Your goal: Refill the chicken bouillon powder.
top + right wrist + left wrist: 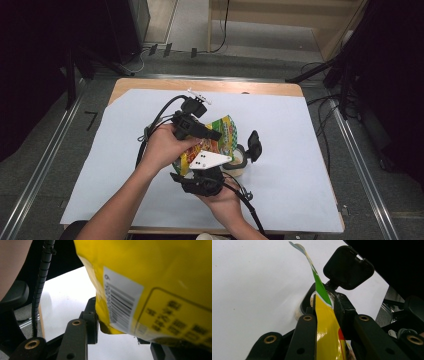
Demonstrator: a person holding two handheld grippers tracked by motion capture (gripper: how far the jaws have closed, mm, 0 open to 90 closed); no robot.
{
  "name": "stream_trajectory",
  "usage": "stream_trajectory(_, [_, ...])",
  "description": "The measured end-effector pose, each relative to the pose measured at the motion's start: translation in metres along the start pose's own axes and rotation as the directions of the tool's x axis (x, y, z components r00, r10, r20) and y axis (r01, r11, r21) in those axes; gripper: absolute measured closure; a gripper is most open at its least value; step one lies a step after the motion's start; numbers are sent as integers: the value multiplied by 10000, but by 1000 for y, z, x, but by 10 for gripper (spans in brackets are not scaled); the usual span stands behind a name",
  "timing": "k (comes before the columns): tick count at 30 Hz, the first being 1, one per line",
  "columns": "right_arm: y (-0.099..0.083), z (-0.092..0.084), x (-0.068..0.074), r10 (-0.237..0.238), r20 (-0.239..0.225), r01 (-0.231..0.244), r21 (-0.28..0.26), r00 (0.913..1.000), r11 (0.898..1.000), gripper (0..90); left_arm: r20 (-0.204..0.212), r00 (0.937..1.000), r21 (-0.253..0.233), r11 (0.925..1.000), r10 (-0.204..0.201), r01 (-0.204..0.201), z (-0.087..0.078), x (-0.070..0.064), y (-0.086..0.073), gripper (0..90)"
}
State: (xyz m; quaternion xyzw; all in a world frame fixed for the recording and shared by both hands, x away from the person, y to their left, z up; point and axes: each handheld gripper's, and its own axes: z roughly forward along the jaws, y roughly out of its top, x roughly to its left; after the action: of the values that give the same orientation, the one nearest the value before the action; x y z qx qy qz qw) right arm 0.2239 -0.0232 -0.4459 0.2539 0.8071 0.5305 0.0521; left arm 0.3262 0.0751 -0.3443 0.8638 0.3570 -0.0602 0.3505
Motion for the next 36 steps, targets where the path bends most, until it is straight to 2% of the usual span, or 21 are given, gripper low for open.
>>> stream_trajectory(17, [2,-1,0,186,-2,-186,19,9998,9998,620,64,10000,-68,10000,16,-16,1,0,3,799])
stream_trajectory(24, [3,-2,-1,42,121,-42,-33,9999,10000,621,19,9999,-148,9998,119,-119,-1,-1,3,799])
stream_trajectory(36, [3,-3,-1,103,127,-101,-130,9999,9999,619,-11,9999,-218,9996,151,-152,-1,-4,5,800])
